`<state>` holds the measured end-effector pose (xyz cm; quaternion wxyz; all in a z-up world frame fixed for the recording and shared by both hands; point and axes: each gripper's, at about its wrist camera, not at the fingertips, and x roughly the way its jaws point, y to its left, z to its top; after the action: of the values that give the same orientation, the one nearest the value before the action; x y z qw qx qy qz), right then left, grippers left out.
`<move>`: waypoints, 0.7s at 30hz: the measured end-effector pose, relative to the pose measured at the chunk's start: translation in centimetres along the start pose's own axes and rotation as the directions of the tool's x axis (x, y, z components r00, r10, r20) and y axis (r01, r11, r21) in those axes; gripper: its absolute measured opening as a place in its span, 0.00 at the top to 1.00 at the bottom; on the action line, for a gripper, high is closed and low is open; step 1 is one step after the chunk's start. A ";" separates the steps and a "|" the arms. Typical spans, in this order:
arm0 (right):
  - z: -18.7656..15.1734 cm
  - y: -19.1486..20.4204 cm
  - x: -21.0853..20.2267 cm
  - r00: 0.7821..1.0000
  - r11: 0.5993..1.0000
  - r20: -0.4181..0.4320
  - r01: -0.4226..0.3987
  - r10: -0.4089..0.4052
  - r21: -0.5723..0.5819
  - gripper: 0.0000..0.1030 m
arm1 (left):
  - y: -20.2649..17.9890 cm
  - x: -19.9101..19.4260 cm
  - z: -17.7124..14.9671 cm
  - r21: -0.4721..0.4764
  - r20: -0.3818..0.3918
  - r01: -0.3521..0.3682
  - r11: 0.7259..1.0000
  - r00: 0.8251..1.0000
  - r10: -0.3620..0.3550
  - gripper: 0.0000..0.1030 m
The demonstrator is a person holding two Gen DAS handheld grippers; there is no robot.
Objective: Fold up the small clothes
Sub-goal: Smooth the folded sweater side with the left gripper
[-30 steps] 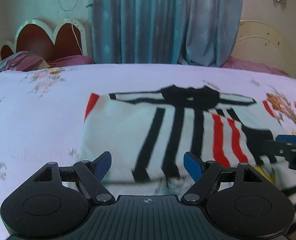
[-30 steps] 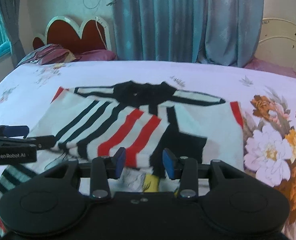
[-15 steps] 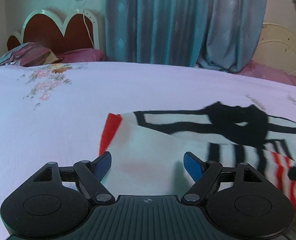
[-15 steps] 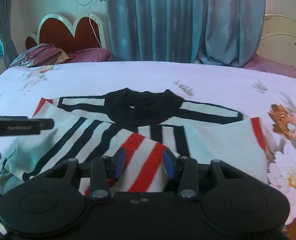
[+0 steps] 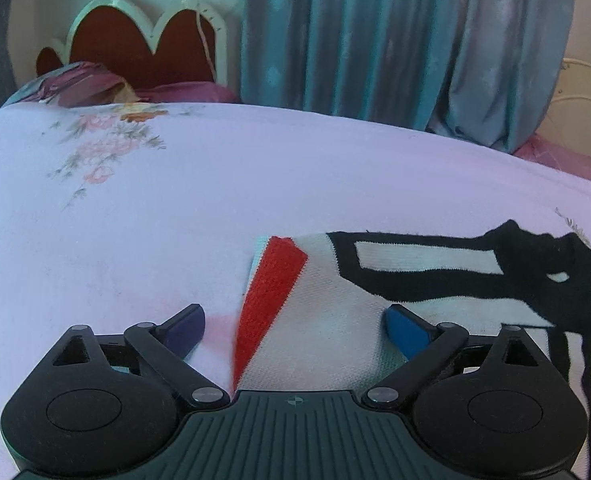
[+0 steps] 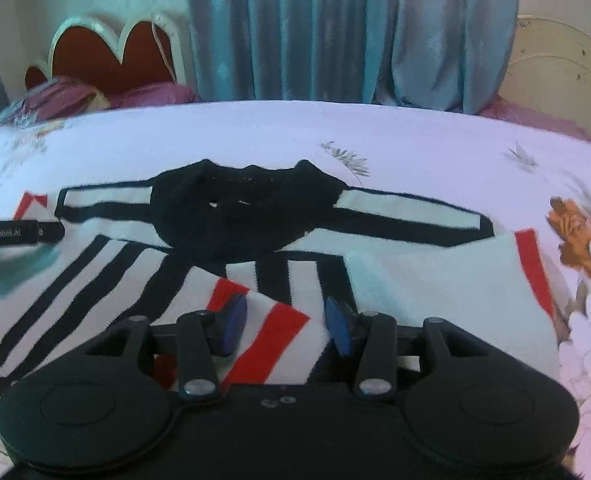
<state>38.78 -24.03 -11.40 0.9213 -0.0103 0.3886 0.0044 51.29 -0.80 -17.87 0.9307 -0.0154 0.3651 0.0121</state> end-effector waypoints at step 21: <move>-1.8 -1.1 -5.3 1.000 1.000 0.000 -0.014 0.014 0.004 0.63 | -0.8 -9.1 -6.2 0.083 -0.015 0.038 0.996 0.999 -0.036 0.07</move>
<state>33.82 -25.13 -8.81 0.9213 -0.0060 0.3887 0.0101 40.43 -1.96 -16.14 0.9282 0.0167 0.3712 -0.0205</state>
